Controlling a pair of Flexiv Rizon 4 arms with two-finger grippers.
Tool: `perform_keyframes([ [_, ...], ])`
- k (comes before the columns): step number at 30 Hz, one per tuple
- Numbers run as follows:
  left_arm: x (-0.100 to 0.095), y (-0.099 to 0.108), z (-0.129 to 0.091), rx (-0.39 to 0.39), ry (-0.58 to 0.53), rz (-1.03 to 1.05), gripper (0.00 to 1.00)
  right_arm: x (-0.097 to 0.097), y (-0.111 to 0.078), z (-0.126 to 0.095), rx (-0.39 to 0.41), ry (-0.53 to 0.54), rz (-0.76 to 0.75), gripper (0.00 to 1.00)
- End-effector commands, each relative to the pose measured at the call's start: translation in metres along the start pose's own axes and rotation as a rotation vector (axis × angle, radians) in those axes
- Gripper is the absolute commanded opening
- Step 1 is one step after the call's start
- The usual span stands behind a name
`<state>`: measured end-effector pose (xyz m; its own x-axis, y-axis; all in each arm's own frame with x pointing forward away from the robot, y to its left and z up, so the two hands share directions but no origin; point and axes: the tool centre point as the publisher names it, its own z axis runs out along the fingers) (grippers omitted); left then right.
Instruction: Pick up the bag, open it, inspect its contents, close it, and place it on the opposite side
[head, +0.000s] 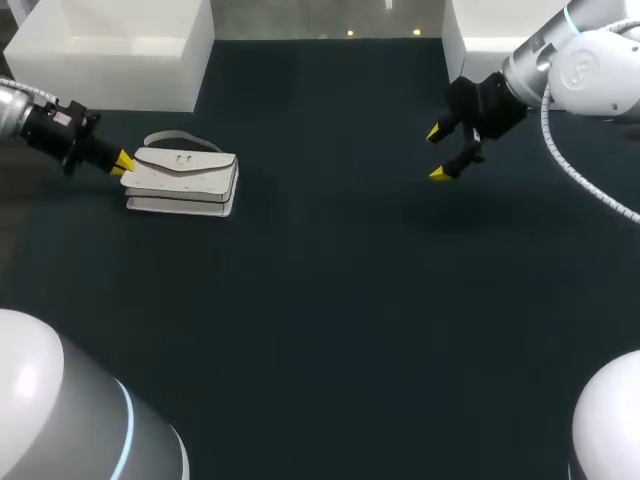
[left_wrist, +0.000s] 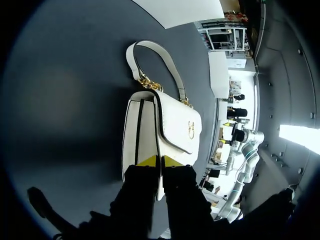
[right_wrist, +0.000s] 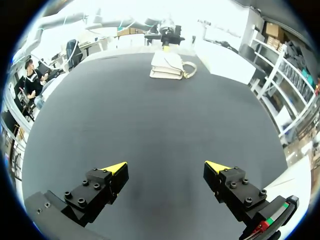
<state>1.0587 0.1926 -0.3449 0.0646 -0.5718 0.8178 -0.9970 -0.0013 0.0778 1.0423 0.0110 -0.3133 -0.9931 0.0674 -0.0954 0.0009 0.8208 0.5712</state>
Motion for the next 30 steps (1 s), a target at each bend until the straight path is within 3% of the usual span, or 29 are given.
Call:
perform_keyframes([
  [1, 0.008, 0.004, 0.020, -0.122, 0.001, -0.004, 0.00, 0.000, 0.000, 0.000, -0.001, 0.001, -0.001, 1.00],
  [9, 0.031, 0.016, 0.053, -0.083, -0.032, 0.001, 0.00, 0.000, 0.000, 0.000, -0.001, 0.001, -0.001, 1.00],
  [15, 0.039, 0.023, 0.058, -0.042, -0.033, 0.004, 0.00, 0.000, 0.000, 0.000, -0.001, 0.001, -0.001, 1.00],
  [16, 0.040, 0.024, 0.058, -0.042, -0.034, 0.005, 0.15, 0.000, 0.000, 0.000, -0.001, 0.001, -0.001, 1.00],
  [17, 0.040, 0.026, 0.058, -0.044, -0.043, 0.010, 0.36, 0.000, 0.000, 0.000, -0.001, 0.001, -0.001, 1.00],
  [19, 0.041, 0.028, 0.057, -0.052, -0.048, 0.015, 0.44, 0.000, 0.000, 0.000, -0.001, 0.001, -0.001, 1.00],
  [22, 0.040, 0.030, 0.051, -0.071, -0.059, 0.029, 0.75, 0.000, 0.000, 0.000, -0.001, 0.001, -0.001, 1.00],
  [24, 0.040, 0.031, 0.047, -0.076, -0.068, 0.037, 0.75, 0.000, 0.000, 0.000, -0.001, 0.001, -0.001, 1.00],
  [28, 0.040, 0.032, 0.042, -0.098, -0.095, 0.072, 0.50, 0.000, 0.000, 0.000, -0.001, 0.001, -0.001, 1.00],
  [30, 0.040, 0.032, 0.042, -0.113, -0.103, 0.088, 0.49, 0.000, 0.000, 0.000, -0.001, 0.001, -0.001, 1.00],
])
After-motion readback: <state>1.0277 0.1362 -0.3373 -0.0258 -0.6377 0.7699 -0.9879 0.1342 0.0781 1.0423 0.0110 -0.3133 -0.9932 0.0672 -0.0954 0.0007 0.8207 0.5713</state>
